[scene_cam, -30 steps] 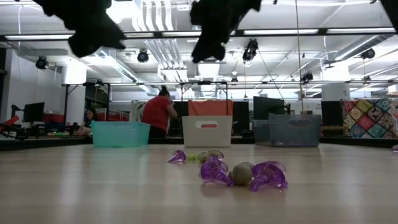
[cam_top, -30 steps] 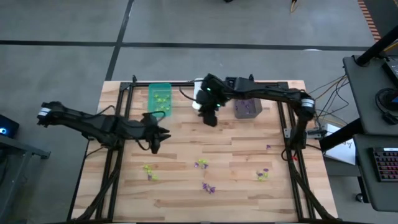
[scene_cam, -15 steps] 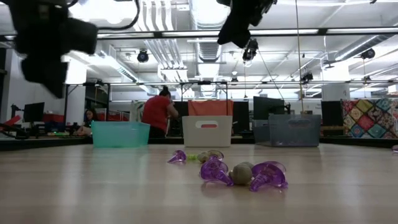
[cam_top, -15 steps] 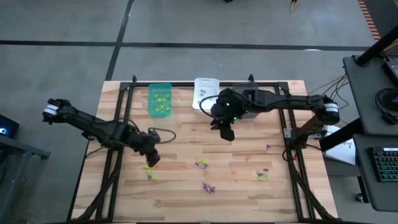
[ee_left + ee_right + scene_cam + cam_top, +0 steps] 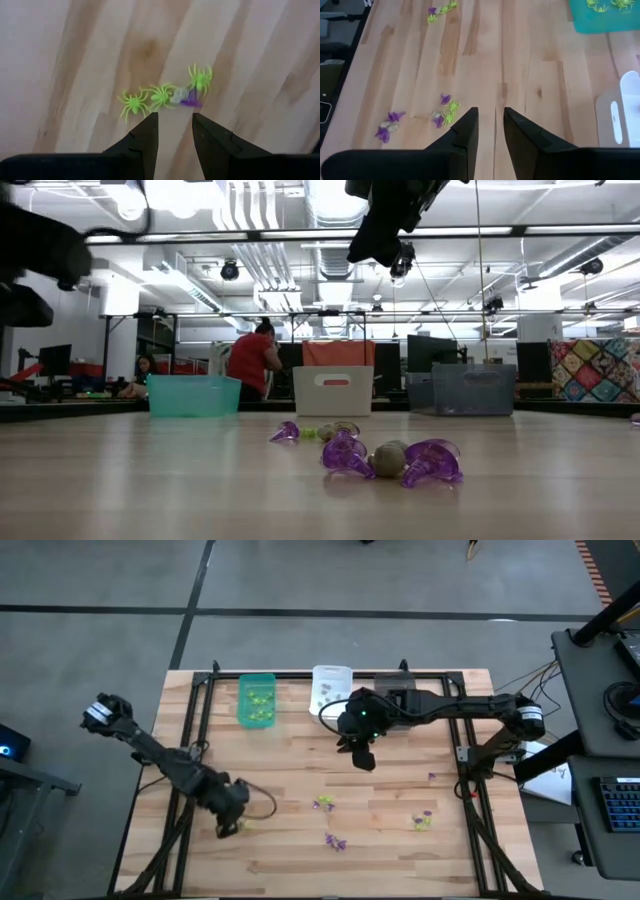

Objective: Sort Halloween decoration
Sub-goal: Put the green spider toy into the blue bin

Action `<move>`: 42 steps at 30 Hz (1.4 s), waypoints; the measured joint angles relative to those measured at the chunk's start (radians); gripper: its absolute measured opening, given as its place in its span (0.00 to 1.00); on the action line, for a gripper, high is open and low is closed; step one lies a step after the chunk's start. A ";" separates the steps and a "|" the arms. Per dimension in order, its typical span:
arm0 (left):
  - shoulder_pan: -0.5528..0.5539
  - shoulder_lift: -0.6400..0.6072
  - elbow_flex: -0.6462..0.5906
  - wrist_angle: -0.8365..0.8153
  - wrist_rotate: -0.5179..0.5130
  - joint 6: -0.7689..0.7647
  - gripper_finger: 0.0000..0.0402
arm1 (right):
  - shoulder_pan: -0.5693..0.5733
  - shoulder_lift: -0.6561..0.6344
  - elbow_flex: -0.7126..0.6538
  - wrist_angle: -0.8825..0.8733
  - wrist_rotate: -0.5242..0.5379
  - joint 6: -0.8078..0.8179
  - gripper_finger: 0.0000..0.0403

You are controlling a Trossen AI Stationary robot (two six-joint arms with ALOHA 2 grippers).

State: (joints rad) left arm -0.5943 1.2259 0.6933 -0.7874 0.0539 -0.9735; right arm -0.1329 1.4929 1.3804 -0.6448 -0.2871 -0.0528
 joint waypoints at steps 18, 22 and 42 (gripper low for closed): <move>-0.322 0.018 -0.008 -0.054 -0.438 -0.163 0.26 | 0.009 0.000 0.000 0.003 0.000 0.000 0.21; -0.330 0.018 -0.043 -0.026 -0.438 -0.217 0.29 | 0.018 0.000 -0.003 0.022 0.000 0.000 0.20; -0.354 0.016 -0.192 0.106 -0.411 -0.187 0.33 | 0.026 0.000 -0.050 0.056 0.000 0.008 0.21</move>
State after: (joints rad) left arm -0.9488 1.2423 0.5012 -0.6812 -0.3567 -1.1610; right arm -0.1066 1.4933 1.3301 -0.5889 -0.2874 -0.0451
